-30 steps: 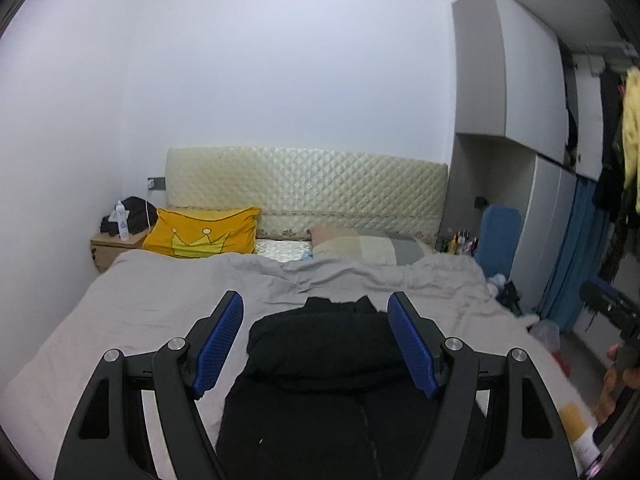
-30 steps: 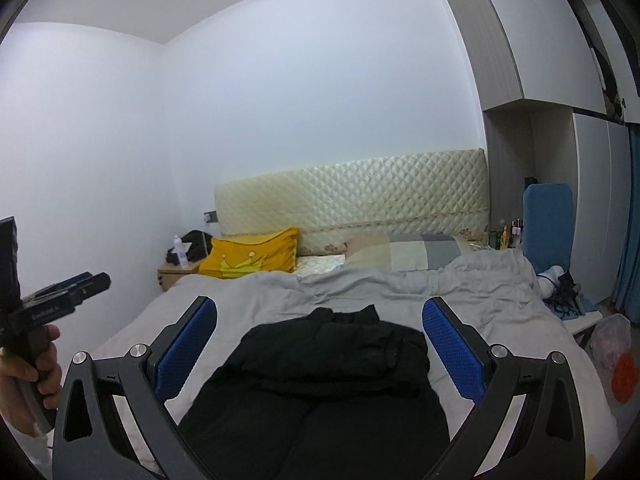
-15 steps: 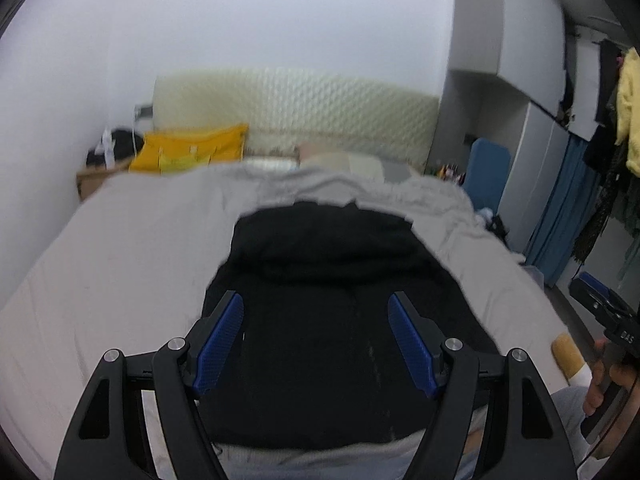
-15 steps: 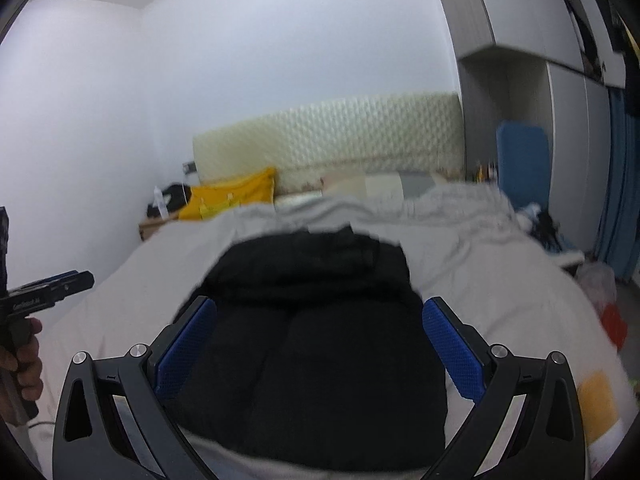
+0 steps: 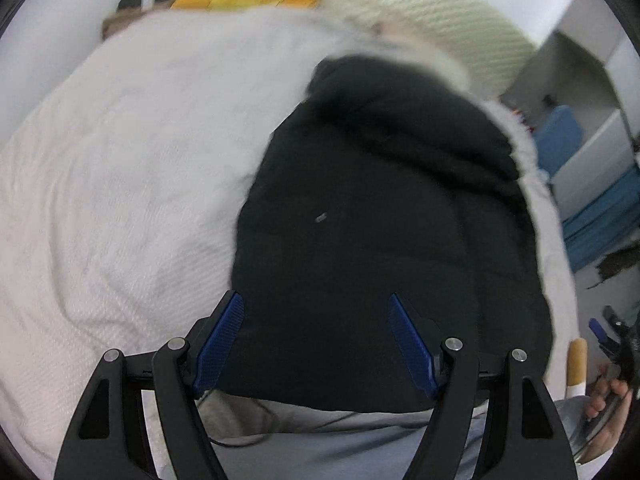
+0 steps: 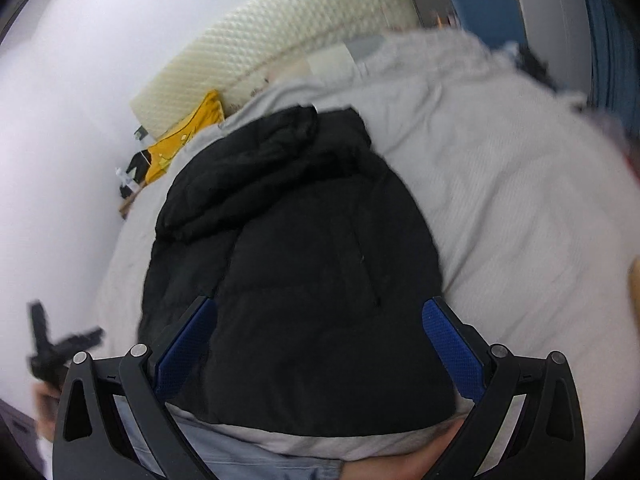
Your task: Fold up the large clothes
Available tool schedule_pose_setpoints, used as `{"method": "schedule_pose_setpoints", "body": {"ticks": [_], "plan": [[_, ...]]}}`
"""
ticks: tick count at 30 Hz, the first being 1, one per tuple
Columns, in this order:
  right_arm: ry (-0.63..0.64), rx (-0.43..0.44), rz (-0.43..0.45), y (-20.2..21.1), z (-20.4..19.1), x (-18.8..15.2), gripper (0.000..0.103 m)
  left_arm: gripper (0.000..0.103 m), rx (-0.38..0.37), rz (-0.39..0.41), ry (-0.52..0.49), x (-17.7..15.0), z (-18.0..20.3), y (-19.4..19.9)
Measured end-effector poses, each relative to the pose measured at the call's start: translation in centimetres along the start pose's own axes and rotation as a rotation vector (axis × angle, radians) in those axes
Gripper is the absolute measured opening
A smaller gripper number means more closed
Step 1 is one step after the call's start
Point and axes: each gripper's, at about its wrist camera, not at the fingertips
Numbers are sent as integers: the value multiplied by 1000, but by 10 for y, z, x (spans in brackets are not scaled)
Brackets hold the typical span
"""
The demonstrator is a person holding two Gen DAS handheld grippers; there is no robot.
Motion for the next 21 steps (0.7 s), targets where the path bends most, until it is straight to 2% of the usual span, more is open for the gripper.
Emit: {"method": "schedule_pose_setpoints", "body": {"ticks": [5, 7, 13, 16, 19, 21], "plan": [[-191, -56, -85, -34, 56, 4, 102, 75, 21, -143, 67, 0, -25, -52], [-264, -75, -113, -43, 75, 2, 102, 75, 6, -195, 96, -1, -32, -68], [-468, -20, -201, -70, 116, -6, 102, 75, 6, -290, 172, 3, -49, -97], [-548, 40, -262, -84, 125, -15, 102, 75, -5, -338, 231, 2, -58, -108], [-568, 130, -282, -93, 126, -16, 92, 75, 22, -360, 253, 2, -65, -114], [-524, 161, -308, -96, 117, -15, 82, 75, 35, -378, 245, 1, -61, -117]]}}
Point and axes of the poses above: each gripper's, at about its wrist camera, not at the fingertips, and y roughly against the way its jaws point, z to its right, x to its top, and after that the axes turned 6 degrees about x, right-handed
